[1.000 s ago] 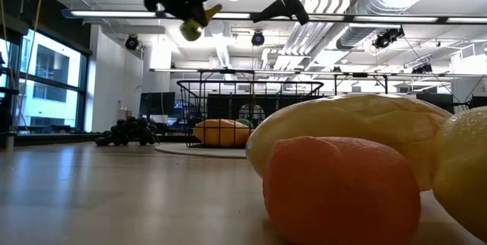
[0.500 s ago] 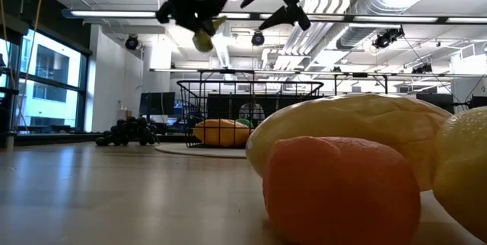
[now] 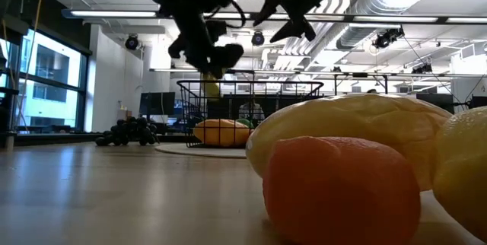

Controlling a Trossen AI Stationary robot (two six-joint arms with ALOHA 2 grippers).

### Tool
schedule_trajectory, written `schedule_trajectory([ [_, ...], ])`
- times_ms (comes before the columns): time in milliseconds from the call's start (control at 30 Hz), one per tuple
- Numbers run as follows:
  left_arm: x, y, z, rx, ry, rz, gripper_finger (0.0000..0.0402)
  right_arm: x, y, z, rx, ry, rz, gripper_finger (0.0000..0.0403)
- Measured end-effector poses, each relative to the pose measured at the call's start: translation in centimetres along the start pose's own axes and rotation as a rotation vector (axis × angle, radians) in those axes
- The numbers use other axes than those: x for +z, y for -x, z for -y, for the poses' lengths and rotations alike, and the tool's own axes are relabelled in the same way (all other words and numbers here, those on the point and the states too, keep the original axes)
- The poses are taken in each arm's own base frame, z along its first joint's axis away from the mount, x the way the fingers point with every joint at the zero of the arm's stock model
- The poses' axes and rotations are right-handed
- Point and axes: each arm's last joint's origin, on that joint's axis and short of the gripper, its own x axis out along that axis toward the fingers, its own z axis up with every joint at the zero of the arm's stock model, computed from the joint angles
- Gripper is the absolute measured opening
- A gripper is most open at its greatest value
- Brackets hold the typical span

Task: Build produce basket
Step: Put the yellow banana into the black wire basket, then put the yellow mango into the black wire basket

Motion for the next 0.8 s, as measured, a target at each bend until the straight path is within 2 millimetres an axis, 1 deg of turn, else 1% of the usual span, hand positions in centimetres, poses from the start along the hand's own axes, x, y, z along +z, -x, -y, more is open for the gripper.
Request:
schedule_trajectory([
  [133, -1.1, -1.3, 0.8, -0.004, -0.030, -0.043, 0.0113, 0.8, -0.3, 1.7, 0.016, -0.003, -0.025, 0.0293],
  [300, -1.8, -2.0, 1.4, -0.038, -0.005, -0.081, 0.0124, 1.6, -0.4, 3.6, 0.044, 0.009, -0.054, 0.0293],
  [533, -2.0, -2.2, 1.6, -0.036, 0.013, -0.089, 0.0154, 2.3, -0.4, 5.9, 0.062, 0.031, -0.099, 0.0293],
  [700, -2.0, -2.4, 1.4, -0.071, 0.059, -0.109, 0.0183, 2.8, -0.4, 7.1, 0.071, 0.050, -0.107, 0.0293],
  [800, -1.9, -2.6, 1.2, -0.060, 0.075, -0.113, 0.0199, 3.1, -0.3, 7.8, 0.083, 0.048, -0.110, 0.0293],
])
